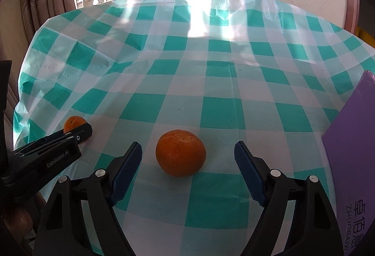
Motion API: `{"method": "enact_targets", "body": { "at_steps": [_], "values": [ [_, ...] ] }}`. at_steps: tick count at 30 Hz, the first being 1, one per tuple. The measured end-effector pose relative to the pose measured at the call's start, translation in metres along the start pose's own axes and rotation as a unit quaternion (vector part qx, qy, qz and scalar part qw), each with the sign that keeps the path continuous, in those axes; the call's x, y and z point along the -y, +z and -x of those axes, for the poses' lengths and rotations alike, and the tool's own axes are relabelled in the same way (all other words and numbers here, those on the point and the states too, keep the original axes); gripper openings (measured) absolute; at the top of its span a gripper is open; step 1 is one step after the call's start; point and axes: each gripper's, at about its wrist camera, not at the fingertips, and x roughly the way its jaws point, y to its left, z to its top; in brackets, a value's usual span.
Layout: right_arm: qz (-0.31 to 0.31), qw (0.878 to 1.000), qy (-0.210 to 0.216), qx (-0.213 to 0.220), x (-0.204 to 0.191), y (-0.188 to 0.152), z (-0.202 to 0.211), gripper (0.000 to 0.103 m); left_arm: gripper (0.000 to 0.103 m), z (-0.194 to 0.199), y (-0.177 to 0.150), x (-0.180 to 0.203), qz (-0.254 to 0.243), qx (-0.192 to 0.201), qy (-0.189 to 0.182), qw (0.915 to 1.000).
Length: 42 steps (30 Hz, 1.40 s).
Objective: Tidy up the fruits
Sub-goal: 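Grasp an orange with the right tool while the left tool grasps another orange, then carry both oranges over the purple box with both tools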
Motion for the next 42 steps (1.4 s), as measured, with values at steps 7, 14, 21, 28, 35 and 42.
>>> {"method": "enact_targets", "body": {
  "at_steps": [7, 14, 21, 28, 35, 42],
  "values": [
    [0.005, 1.0, -0.002, -0.024, -0.004, 0.002, -0.012, 0.062, 0.042, 0.0, 0.0, 0.0, 0.0, 0.0, -0.001, 1.0],
    [0.009, 0.999, 0.005, -0.042, -0.006, 0.001, -0.018, 0.044, 0.041, 0.003, -0.001, -0.004, 0.011, 0.006, -0.004, 0.9999],
    [0.008, 0.999, 0.007, -0.042, -0.006, 0.001, -0.017, 0.044, 0.041, 0.006, 0.0, -0.005, 0.014, 0.017, -0.005, 0.9997],
    [0.01, 0.999, 0.007, -0.041, -0.006, -0.005, -0.011, 0.044, 0.041, 0.011, 0.0, -0.005, 0.013, 0.031, -0.008, 0.9994],
    [0.002, 0.999, 0.006, -0.033, 0.001, -0.009, 0.002, 0.044, 0.04, 0.014, -0.001, -0.001, 0.005, 0.038, -0.009, 0.9992],
    [-0.009, 1.0, 0.008, -0.019, 0.01, -0.008, 0.021, 0.044, 0.04, 0.019, -0.003, 0.007, -0.006, 0.041, -0.007, 0.9991]
  ]
}}
